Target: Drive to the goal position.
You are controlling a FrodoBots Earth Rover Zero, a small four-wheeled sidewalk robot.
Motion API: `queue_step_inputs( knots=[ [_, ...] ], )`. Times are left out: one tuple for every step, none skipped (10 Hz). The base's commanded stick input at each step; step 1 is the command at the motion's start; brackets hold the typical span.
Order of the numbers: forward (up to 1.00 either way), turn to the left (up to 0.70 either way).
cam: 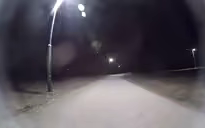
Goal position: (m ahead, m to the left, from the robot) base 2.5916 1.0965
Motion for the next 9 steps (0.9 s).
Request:
queue_step_inputs(
  knots=[
    [1.0,-0.22],
    [1.0,-0.27],
    [1.0,-0.27],
    [1.0,-0.27],
    [1.0,-0.27],
    [1.0,-0.22],
    [1.0,-0.08],
    [1.0,0.0],
    [1.0,0.0]
  ],
)
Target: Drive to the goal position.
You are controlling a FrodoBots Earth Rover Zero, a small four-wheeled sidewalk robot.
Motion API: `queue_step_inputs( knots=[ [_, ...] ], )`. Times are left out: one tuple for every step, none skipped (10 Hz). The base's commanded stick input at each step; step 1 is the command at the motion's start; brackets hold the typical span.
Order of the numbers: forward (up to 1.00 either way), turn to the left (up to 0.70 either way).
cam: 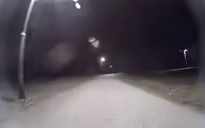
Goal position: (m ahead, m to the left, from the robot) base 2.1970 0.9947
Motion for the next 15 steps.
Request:
queue_step_inputs(
  knots=[
    [1.0,0.0],
    [1.0,0.0],
    [1.0,0.0],
    [1.0,0.01],
    [1.0,0.04],
    [1.0,0.07],
    [1.0,0.1],
    [1.0,0.13],
    [1.0,0.15],
    [1.0,0.18],
    [1.0,0.21],
    [1.0,0.24],
    [1.0,0.27],
    [1.0,0.18],
    [1.0,0.08]
  ],
)
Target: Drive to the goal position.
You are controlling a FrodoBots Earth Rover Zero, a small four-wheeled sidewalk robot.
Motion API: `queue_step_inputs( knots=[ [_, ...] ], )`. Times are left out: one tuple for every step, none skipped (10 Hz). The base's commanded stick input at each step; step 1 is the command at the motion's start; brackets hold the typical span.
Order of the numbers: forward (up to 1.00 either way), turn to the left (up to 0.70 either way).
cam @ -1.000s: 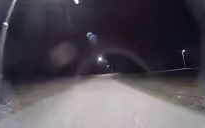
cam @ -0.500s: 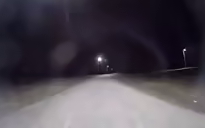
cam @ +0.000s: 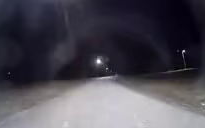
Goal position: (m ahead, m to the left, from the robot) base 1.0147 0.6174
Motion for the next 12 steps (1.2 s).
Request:
queue_step_inputs(
  knots=[
    [1.0,0.0],
    [1.0,0.0],
    [1.0,0.0],
    [1.0,0.0],
    [1.0,0.0],
    [1.0,0.0],
    [1.0,0.0],
    [1.0,0.0],
    [1.0,0.0],
    [1.0,0.0],
    [1.0,0.0],
    [1.0,0.0]
  ],
)
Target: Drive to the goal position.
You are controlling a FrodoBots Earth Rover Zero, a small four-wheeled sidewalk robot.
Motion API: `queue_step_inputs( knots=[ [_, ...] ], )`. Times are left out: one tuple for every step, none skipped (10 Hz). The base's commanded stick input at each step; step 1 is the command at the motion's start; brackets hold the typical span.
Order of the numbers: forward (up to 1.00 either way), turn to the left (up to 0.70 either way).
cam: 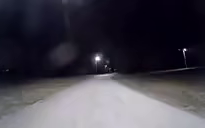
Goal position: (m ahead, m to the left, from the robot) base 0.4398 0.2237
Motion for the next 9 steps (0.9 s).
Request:
queue_step_inputs(
  knots=[
    [1.0,0.0],
    [1.0,0.0],
    [1.0,0.0],
    [1.0,0.0],
    [1.0,0.0],
    [1.0,0.0],
    [1.0,0.0],
    [1.0,0.07],
    [1.0,0.2]
  ],
)
